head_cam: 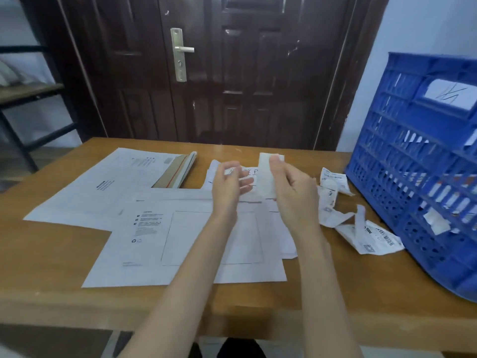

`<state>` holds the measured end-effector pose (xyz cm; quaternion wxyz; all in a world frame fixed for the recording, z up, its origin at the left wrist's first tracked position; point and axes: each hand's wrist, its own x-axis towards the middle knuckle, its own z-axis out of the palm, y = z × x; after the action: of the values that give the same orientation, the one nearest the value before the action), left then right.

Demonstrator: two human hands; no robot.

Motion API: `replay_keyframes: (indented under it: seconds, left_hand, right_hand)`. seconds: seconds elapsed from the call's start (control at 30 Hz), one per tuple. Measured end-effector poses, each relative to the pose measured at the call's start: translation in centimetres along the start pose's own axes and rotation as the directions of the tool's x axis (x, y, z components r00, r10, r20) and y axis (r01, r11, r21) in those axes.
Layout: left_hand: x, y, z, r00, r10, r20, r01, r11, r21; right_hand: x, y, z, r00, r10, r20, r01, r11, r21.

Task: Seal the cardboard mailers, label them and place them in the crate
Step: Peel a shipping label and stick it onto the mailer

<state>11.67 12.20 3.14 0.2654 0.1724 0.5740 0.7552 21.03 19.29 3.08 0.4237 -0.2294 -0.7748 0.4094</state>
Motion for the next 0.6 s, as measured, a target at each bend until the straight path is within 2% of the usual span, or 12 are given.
replay_keyframes:
  seconds: [0.03,0.13,0.2,0.3,0.47,0.6]
  left_hand:
    - [0.0,0.4,-1.1,1.0,-0.009,-0.025,0.009,1.0,-0.002]
    - [-0.2,1.2,-5.5,0.995,-0.079,0.065,0.073,0.993,0.088]
    - [-0.7,1.3,-8.0,0.978,-0.142,0.151,0.114,0.977,0.178]
    - [-1.4,0.5,-10.1,0.967,-0.146,0.207,0.102,0.973,0.207]
    - [-1.8,-1.3,-12.8,0.968,-0.176,0.181,0.143,0.973,0.18]
    - [-1.5,-2.5,-13.3,0.99,-0.123,0.071,0.109,0.978,0.18]
  right_hand:
    - [-0.1,-0.2,0.6,0.998,-0.05,0.038,0.053,0.995,-0.083]
    - [-0.7,-0.7,2.6,0.976,-0.119,0.183,0.161,0.958,-0.238]
    - [-1.3,-0.9,4.1,0.953,-0.098,0.286,0.179,0.945,-0.272]
    - [-2.4,-1.0,6.0,0.929,-0.02,0.369,0.159,0.923,-0.351]
    - [-4.2,-0.7,7.4,0.922,0.003,0.387,0.154,0.914,-0.375]
    - [-5.1,-0.4,8.1,0.905,0.02,0.425,0.162,0.907,-0.388]
